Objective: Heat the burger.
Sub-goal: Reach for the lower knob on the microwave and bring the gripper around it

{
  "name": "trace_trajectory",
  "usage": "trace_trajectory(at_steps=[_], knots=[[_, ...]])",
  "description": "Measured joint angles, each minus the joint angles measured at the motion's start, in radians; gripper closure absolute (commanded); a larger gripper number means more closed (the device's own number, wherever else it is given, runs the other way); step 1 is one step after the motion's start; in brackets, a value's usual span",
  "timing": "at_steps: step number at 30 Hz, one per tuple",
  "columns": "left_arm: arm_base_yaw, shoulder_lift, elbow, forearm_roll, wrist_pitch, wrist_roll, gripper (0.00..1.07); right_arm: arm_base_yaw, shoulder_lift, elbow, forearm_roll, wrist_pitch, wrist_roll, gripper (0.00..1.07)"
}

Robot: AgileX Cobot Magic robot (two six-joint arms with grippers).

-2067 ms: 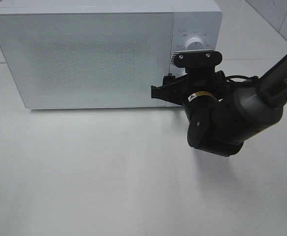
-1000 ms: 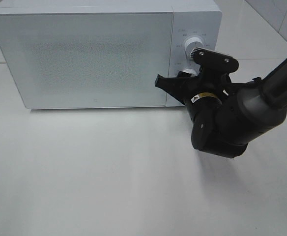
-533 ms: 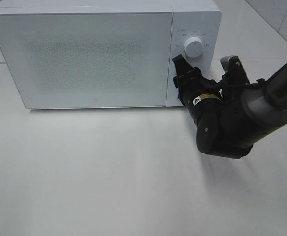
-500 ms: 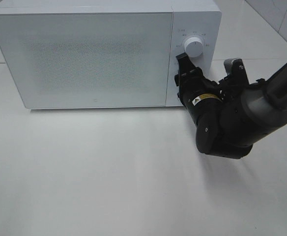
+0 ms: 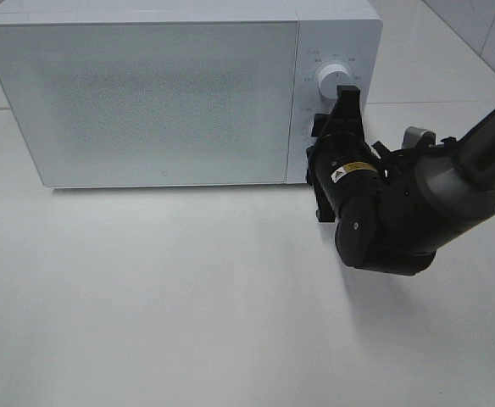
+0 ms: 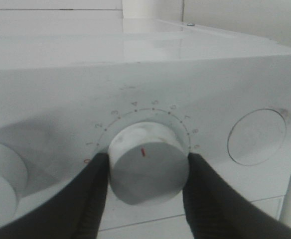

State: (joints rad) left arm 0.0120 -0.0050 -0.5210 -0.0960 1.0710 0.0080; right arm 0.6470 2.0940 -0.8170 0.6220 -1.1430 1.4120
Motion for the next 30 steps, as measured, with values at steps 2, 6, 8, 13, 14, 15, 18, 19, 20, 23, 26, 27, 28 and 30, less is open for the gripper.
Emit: trace_trajectory(at_steps=[2, 6, 8, 13, 14, 15, 18, 19, 20, 23, 26, 27, 28, 30], knots=[[0.0, 0.0, 0.0, 0.0, 0.0, 0.0, 0.23, 0.0, 0.0, 0.001, -0.004, 0.0, 0.058, 1.07], [0.0, 0.0, 0.0, 0.0, 0.0, 0.0, 0.23, 0.0, 0.0, 0.001, -0.009, -0.002, 0.108, 1.07], [0.0, 0.0, 0.0, 0.0, 0.0, 0.0, 0.23, 0.0, 0.0, 0.001, -0.011, -0.003, 0.124, 1.07], [0.0, 0.0, 0.0, 0.0, 0.0, 0.0, 0.23, 0.001, 0.0, 0.001, -0.011, -0.004, 0.134, 1.07], [0.0, 0.0, 0.0, 0.0, 0.0, 0.0, 0.23, 0.001, 0.0, 0.001, -0.011, -0.004, 0.134, 1.07], [0.0, 0.0, 0.0, 0.0, 0.0, 0.0, 0.23, 0.001, 0.0, 0.001, -0.011, -0.004, 0.134, 1.07], [0.0, 0.0, 0.0, 0.0, 0.0, 0.0, 0.23, 0.001, 0.0, 0.001, -0.01, -0.004, 0.133, 1.07], [0.0, 0.0, 0.0, 0.0, 0.0, 0.0, 0.23, 0.001, 0.0, 0.001, -0.01, -0.004, 0.133, 1.07], [0.0, 0.0, 0.0, 0.0, 0.0, 0.0, 0.23, 0.001, 0.0, 0.001, -0.01, -0.005, 0.13, 1.07], [0.0, 0.0, 0.0, 0.0, 0.0, 0.0, 0.23, 0.001, 0.0, 0.001, -0.008, -0.005, 0.122, 1.07], [0.0, 0.0, 0.0, 0.0, 0.0, 0.0, 0.23, 0.001, 0.0, 0.001, -0.006, -0.005, 0.119, 1.07], [0.0, 0.0, 0.0, 0.0, 0.0, 0.0, 0.23, 0.001, 0.0, 0.001, -0.006, -0.005, 0.119, 1.07], [0.0, 0.0, 0.0, 0.0, 0.0, 0.0, 0.23, 0.001, 0.0, 0.001, -0.002, -0.005, 0.111, 1.06], [0.0, 0.0, 0.0, 0.0, 0.0, 0.0, 0.23, 0.001, 0.0, 0.001, 0.0, -0.005, 0.106, 1.05]])
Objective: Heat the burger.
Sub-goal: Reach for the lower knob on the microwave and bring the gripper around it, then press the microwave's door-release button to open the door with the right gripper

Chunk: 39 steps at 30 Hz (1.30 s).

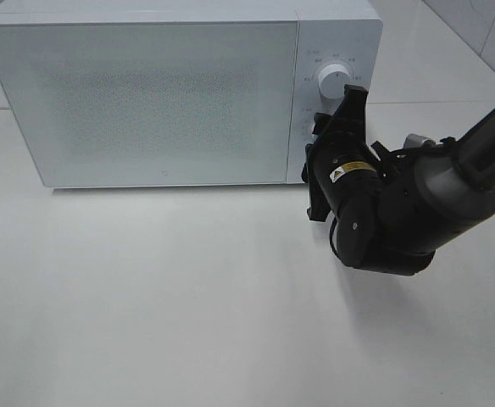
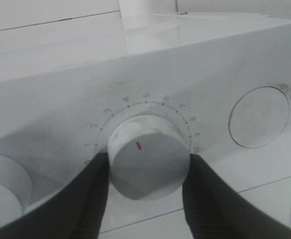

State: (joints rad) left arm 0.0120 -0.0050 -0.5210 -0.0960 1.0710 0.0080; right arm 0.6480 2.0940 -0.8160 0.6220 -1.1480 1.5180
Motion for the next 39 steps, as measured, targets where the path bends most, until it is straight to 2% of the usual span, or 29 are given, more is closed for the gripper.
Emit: trace_trajectory(at_steps=[2, 3, 5, 8, 9, 11, 13, 16, 21, 27, 35, 39], knots=[[0.0, 0.0, 0.0, 0.0, 0.0, 0.0, 0.23, 0.001, 0.0, 0.0, 0.008, 0.0, -0.022, 0.98], [0.0, 0.0, 0.0, 0.0, 0.0, 0.0, 0.23, 0.001, 0.0, 0.0, 0.008, 0.0, -0.022, 0.98], [0.0, 0.0, 0.0, 0.0, 0.0, 0.0, 0.23, 0.004, 0.0, -0.002, 0.018, 0.0, -0.038, 0.82], [0.0, 0.0, 0.0, 0.0, 0.0, 0.0, 0.23, 0.004, 0.0, -0.003, 0.026, 0.0, -0.042, 0.77], [0.0, 0.0, 0.0, 0.0, 0.0, 0.0, 0.23, 0.009, 0.0, -0.007, 0.039, 0.001, -0.052, 0.68], [0.0, 0.0, 0.0, 0.0, 0.0, 0.0, 0.23, 0.011, 0.0, -0.009, 0.053, 0.003, -0.062, 0.64], [0.0, 0.0, 0.0, 0.0, 0.0, 0.0, 0.23, 0.015, 0.0, -0.015, 0.054, 0.005, -0.086, 0.53], [0.0, 0.0, 0.0, 0.0, 0.0, 0.0, 0.23, 0.024, 0.0, -0.021, 0.05, -0.003, -0.109, 0.47], [0.0, 0.0, 0.0, 0.0, 0.0, 0.0, 0.23, 0.029, 0.0, -0.022, 0.046, -0.004, -0.133, 0.42], [0.0, 0.0, 0.0, 0.0, 0.0, 0.0, 0.23, 0.027, -0.01, -0.009, 0.027, -0.004, -0.159, 0.42], [0.0, 0.0, 0.0, 0.0, 0.0, 0.0, 0.23, 0.011, -0.094, 0.049, -0.052, 0.107, -0.274, 0.42], [0.0, 0.0, 0.0, 0.0, 0.0, 0.0, 0.23, 0.011, -0.178, 0.088, -0.106, 0.368, -0.477, 0.42]])
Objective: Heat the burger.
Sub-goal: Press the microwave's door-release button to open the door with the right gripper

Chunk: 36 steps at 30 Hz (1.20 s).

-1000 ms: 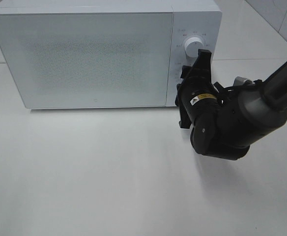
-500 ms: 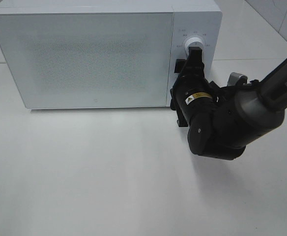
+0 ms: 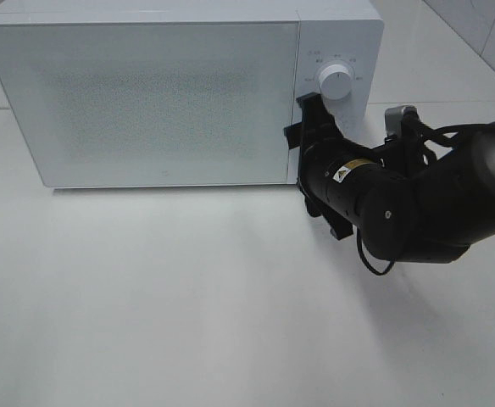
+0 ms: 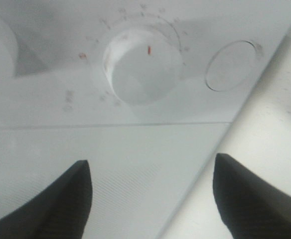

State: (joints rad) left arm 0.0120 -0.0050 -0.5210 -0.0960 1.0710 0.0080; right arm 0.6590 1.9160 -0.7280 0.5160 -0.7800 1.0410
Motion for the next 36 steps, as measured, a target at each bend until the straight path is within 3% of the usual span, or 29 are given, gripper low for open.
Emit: trace_trajectory(at_steps=[6, 8, 16, 26, 30, 34, 36], knots=[[0.0, 0.0, 0.0, 0.0, 0.0, 0.0, 0.23, 0.0, -0.068, 0.006, -0.003, 0.251, -0.322, 0.42], [0.0, 0.0, 0.0, 0.0, 0.0, 0.0, 0.23, 0.0, -0.104, 0.006, -0.006, 0.353, -0.539, 0.42], [0.0, 0.0, 0.0, 0.0, 0.0, 0.0, 0.23, 0.0, -0.24, 0.007, -0.009, 0.537, -0.991, 0.42], [0.0, 0.0, 0.0, 0.0, 0.0, 0.0, 0.23, 0.0, -0.422, 0.007, -0.151, 0.718, -1.122, 0.42], [0.0, 0.0, 0.0, 0.0, 0.0, 0.0, 0.23, 0.0, -0.52, 0.007, -0.272, 0.906, -1.121, 0.42], [0.0, 0.0, 0.0, 0.0, 0.0, 0.0, 0.23, -0.024, -0.571, 0.007, -0.301, 1.032, -1.121, 0.42], [0.0, 0.0, 0.0, 0.0, 0.0, 0.0, 0.23, -0.077, -0.62, 0.007, -0.313, 1.154, -1.12, 0.42]])
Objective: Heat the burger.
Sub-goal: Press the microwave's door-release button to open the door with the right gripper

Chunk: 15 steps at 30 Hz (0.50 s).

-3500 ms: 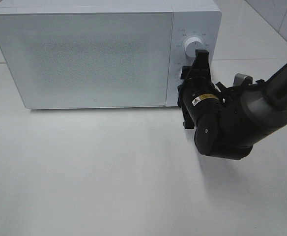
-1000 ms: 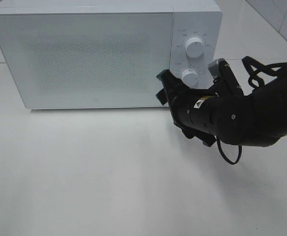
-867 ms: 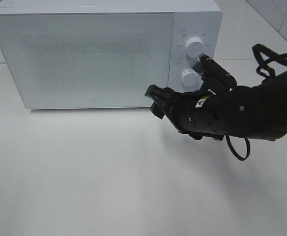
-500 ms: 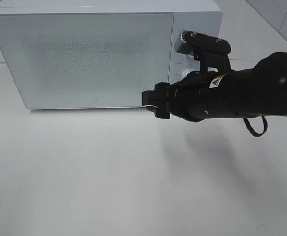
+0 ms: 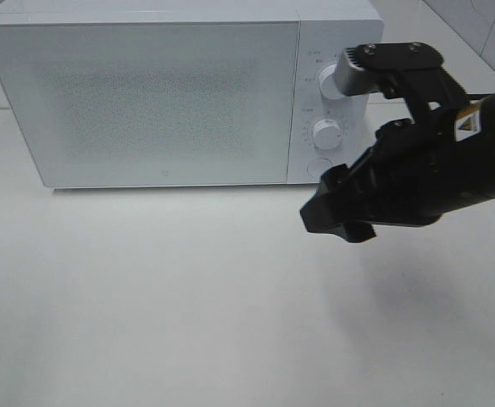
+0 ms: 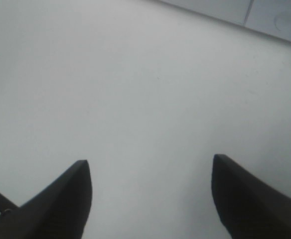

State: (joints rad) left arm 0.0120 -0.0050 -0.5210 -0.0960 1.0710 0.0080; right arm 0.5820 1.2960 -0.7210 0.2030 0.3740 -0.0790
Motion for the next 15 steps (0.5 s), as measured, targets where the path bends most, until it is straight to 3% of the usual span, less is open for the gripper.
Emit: trace_trajectory(at_steps=[11, 15], knots=[[0.0, 0.0, 0.0, 0.0, 0.0, 0.0, 0.23, -0.202, -0.171, 0.0, -0.083, 0.46, 0.002, 0.42], [0.0, 0.0, 0.0, 0.0, 0.0, 0.0, 0.23, -0.212, -0.231, 0.0, -0.115, 0.535, 0.015, 0.42]])
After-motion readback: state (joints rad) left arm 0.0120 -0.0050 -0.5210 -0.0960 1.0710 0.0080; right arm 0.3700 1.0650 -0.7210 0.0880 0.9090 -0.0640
